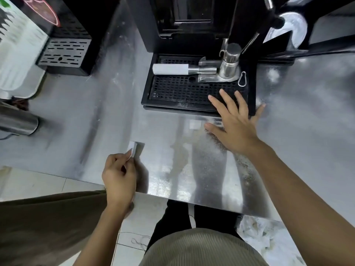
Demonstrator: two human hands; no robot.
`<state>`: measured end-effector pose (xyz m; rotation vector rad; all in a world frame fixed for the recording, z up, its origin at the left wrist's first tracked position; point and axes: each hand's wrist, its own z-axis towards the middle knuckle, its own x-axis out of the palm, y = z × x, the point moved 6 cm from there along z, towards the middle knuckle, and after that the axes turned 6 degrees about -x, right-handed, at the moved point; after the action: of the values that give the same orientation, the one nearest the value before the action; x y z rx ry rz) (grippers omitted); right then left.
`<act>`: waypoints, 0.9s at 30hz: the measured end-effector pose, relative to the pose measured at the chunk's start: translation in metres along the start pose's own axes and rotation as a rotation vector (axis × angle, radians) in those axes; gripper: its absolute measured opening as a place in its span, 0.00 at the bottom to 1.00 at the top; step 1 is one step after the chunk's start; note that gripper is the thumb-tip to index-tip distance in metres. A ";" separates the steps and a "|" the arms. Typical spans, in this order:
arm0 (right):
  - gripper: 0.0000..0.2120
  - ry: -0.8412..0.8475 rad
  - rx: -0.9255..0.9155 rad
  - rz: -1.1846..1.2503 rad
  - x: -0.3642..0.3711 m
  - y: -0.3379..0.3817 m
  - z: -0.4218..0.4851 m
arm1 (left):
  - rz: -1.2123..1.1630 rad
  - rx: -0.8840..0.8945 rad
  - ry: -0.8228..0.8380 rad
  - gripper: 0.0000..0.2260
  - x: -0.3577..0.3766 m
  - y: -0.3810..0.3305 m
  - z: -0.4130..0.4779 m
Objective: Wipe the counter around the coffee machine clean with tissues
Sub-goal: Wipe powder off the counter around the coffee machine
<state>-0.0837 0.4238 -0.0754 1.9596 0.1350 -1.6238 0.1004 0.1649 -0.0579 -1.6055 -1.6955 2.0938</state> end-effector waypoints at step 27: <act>0.32 -0.032 -0.059 -0.237 -0.006 0.001 -0.003 | -0.068 0.296 0.254 0.15 0.097 -0.059 -0.105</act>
<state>-0.0820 0.4258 -0.0693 1.9307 0.4119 -1.7773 0.0939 0.3193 -0.0695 -1.6133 -1.2760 1.9037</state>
